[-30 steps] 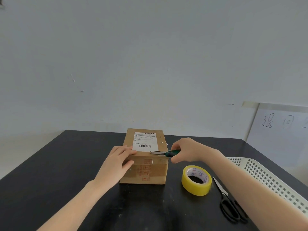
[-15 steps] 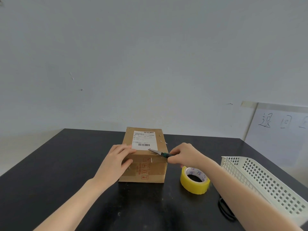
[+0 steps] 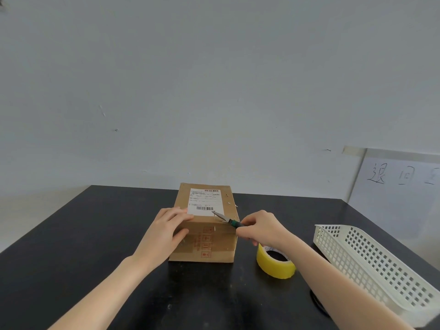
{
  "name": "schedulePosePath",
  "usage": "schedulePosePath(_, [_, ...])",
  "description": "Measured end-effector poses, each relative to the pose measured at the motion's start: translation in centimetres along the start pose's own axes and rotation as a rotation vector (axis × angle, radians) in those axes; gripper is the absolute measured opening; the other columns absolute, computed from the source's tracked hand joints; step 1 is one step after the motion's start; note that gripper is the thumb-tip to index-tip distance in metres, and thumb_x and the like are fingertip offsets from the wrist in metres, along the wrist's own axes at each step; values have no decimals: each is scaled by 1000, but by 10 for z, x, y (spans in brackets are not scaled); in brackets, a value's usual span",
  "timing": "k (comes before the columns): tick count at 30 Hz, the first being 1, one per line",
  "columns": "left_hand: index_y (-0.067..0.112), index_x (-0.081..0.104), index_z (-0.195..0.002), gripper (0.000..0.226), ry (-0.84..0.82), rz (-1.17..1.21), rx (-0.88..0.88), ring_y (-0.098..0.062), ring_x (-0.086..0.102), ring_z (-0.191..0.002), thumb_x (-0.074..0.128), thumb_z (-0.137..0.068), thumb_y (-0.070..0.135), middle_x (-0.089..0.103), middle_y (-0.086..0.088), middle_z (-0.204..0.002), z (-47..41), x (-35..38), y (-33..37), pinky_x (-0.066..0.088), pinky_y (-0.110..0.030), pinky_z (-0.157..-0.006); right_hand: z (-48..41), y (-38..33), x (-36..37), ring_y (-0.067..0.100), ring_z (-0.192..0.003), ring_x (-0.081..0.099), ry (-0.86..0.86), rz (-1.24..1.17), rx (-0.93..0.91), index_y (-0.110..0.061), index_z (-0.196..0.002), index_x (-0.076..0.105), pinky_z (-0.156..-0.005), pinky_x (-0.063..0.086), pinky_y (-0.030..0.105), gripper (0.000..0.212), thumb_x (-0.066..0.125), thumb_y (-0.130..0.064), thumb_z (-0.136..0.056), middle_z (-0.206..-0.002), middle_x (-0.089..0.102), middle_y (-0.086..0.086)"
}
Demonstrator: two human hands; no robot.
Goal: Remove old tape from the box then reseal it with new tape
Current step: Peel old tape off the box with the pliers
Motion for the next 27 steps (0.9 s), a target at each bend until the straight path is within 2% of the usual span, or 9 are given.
schedulePosePath(6, [31, 56, -126, 38, -15, -19, -10, -7, 34, -130, 63, -89, 25, 50, 14, -134, -2, -1, 1, 26, -22, -104, -3, -14, -12, 10, -58, 54, -125, 190, -33, -8, -93, 71, -54, 44, 17, 33, 63, -38, -82, -69, 61, 1])
schedulePosePath(11, [32, 54, -126, 37, -28, -26, -25, -7, 33, -131, 60, -91, 28, 47, 15, -136, -1, 0, 0, 25, -22, -104, -3, -20, -22, 14, -58, 54, -209, 242, -28, -10, -85, 71, -57, 48, 23, 28, 66, -37, -77, -67, 63, 2])
schedulePosePath(16, [31, 56, -125, 36, -12, -20, -26, -9, 35, -130, 62, -90, 25, 49, 14, -134, -2, 1, 1, 25, -23, -103, -1, -19, -17, 14, -57, 52, -126, 249, -48, -8, -79, 70, -54, 44, 20, 27, 64, -34, -80, -64, 59, 4])
schedulePosePath(23, [28, 58, -124, 37, 13, 0, -9, -9, 36, -129, 65, -88, 21, 51, 12, -132, -1, 1, 0, 26, -22, -103, 5, -6, -2, 11, -55, 53, -24, 84, -12, -10, -87, 73, -53, 46, 20, 25, 64, -33, -84, -67, 59, 3])
schedulePosePath(27, [27, 58, -124, 38, 12, 16, -12, -9, 36, -128, 65, -88, 20, 52, 12, -132, 0, 1, 0, 27, -23, -104, 9, -4, 4, 11, -53, 52, 12, 20, 13, -13, -80, 71, -52, 45, 20, 19, 64, -31, -84, -63, 57, 0])
Point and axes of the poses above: each hand's wrist, its own z-axis away from the middle knuckle, its own x-axis out of the palm, y = z × x, the point moved 4 cm from there along -z, towards the middle knuckle
